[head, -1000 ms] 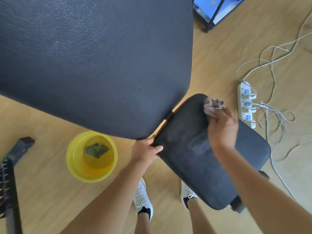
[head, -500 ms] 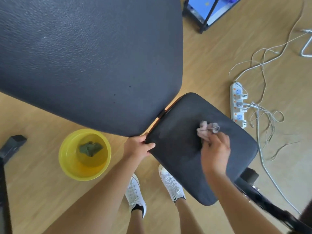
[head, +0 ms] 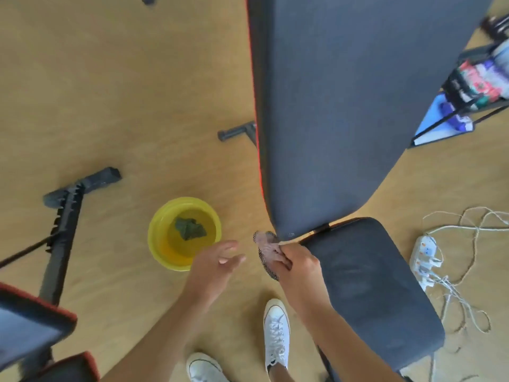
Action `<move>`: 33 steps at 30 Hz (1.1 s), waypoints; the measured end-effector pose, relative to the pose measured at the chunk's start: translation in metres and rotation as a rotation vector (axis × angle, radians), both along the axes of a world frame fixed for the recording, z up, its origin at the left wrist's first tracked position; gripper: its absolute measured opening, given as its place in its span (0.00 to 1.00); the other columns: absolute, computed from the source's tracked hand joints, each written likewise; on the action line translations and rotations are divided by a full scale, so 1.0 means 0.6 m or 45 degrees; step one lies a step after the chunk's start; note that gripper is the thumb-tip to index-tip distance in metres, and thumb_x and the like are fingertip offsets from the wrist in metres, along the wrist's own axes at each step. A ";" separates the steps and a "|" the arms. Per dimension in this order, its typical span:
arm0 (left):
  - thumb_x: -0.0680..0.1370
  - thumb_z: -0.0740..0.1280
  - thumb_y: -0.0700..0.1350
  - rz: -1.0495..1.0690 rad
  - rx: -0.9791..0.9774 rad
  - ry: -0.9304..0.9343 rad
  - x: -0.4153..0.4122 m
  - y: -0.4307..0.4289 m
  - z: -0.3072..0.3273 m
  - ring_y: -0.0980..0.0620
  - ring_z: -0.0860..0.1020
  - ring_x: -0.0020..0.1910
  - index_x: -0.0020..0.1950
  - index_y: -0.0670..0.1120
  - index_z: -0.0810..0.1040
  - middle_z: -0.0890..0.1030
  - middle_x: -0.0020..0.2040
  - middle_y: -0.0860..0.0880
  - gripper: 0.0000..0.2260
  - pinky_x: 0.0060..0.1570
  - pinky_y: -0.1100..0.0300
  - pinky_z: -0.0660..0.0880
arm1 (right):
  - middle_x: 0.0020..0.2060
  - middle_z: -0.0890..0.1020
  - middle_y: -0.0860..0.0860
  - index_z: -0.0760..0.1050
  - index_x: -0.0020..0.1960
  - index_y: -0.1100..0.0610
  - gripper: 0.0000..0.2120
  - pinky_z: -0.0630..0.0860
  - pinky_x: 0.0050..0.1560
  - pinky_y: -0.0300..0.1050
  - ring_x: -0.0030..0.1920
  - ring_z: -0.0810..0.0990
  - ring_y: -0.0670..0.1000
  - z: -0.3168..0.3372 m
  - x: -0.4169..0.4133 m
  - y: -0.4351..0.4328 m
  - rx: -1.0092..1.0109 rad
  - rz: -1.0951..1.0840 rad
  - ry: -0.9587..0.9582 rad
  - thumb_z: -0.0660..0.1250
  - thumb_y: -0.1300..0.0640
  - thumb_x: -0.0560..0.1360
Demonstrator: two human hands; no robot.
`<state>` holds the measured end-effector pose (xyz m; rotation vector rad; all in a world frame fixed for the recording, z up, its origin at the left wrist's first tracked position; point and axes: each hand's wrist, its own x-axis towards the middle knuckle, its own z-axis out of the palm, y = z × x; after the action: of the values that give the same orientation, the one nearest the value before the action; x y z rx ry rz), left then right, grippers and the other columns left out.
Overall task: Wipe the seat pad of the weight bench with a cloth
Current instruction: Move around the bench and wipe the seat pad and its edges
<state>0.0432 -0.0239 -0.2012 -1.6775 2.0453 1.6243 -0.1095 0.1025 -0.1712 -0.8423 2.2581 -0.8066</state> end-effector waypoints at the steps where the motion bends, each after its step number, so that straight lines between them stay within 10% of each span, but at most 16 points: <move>1: 0.75 0.76 0.50 0.071 0.005 0.033 0.030 -0.021 0.009 0.67 0.81 0.43 0.58 0.55 0.84 0.86 0.54 0.56 0.12 0.34 0.76 0.74 | 0.27 0.63 0.46 0.59 0.31 0.52 0.24 0.64 0.32 0.42 0.31 0.63 0.47 0.005 0.024 -0.027 -0.005 0.047 -0.051 0.73 0.61 0.72; 8: 0.76 0.76 0.43 0.211 0.051 -0.016 0.300 -0.138 0.087 0.57 0.72 0.18 0.43 0.51 0.83 0.76 0.32 0.46 0.05 0.19 0.66 0.69 | 0.26 0.65 0.45 0.61 0.29 0.49 0.23 0.63 0.31 0.48 0.29 0.62 0.45 0.013 0.286 -0.163 -0.149 0.482 -0.183 0.71 0.65 0.72; 11: 0.75 0.76 0.49 -0.051 0.092 -0.193 0.456 -0.153 0.134 0.57 0.71 0.17 0.42 0.53 0.83 0.77 0.30 0.47 0.04 0.22 0.66 0.68 | 0.29 0.72 0.41 0.67 0.30 0.45 0.21 0.64 0.34 0.34 0.32 0.69 0.41 0.013 0.421 -0.190 -0.216 0.597 -0.204 0.69 0.67 0.71; 14: 0.75 0.73 0.54 -0.286 0.321 -0.456 0.604 -0.127 0.165 0.53 0.73 0.21 0.42 0.51 0.84 0.81 0.30 0.44 0.08 0.27 0.64 0.70 | 0.41 0.76 0.50 0.79 0.42 0.58 0.05 0.68 0.43 0.41 0.43 0.74 0.53 0.005 0.557 -0.183 -0.210 0.726 -0.139 0.69 0.67 0.72; 18: 0.79 0.66 0.52 -0.293 0.593 -0.776 0.767 -0.051 0.142 0.45 0.82 0.32 0.51 0.42 0.85 0.89 0.45 0.44 0.14 0.29 0.61 0.73 | 0.56 0.73 0.55 0.78 0.64 0.59 0.15 0.77 0.58 0.44 0.57 0.75 0.53 -0.019 0.706 -0.134 -0.243 0.891 -0.199 0.67 0.64 0.77; 23: 0.79 0.68 0.45 0.556 0.279 -0.862 0.949 0.066 0.023 0.41 0.81 0.53 0.65 0.45 0.80 0.81 0.62 0.42 0.15 0.56 0.48 0.80 | 0.64 0.76 0.50 0.67 0.76 0.54 0.24 0.74 0.65 0.46 0.62 0.73 0.52 -0.084 0.785 -0.091 -0.149 1.468 0.132 0.64 0.61 0.81; 26: 0.75 0.70 0.44 0.816 0.353 -0.877 1.016 0.127 -0.030 0.39 0.78 0.58 0.74 0.44 0.70 0.75 0.65 0.41 0.27 0.51 0.48 0.79 | 0.57 0.82 0.51 0.73 0.71 0.58 0.24 0.78 0.60 0.47 0.56 0.76 0.53 -0.115 0.802 -0.083 -0.049 1.415 0.386 0.71 0.63 0.76; 29: 0.73 0.75 0.46 0.452 0.749 -0.744 1.065 0.134 -0.058 0.43 0.81 0.54 0.72 0.43 0.68 0.76 0.61 0.45 0.30 0.48 0.51 0.81 | 0.44 0.81 0.51 0.80 0.63 0.57 0.17 0.79 0.51 0.46 0.47 0.75 0.53 -0.133 0.833 -0.040 -0.065 1.424 0.372 0.71 0.66 0.75; 33: 0.73 0.77 0.47 0.162 0.658 -0.578 1.137 0.137 -0.069 0.55 0.86 0.43 0.68 0.49 0.74 0.84 0.59 0.52 0.25 0.43 0.62 0.81 | 0.35 0.78 0.49 0.81 0.40 0.56 0.07 0.77 0.39 0.43 0.37 0.76 0.51 -0.129 0.861 0.060 -0.408 2.353 0.321 0.68 0.65 0.72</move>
<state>0.7255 0.0582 -0.2429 -1.7812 1.2099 1.4549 0.4073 0.1387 -0.2484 -2.4986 0.6331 -0.0684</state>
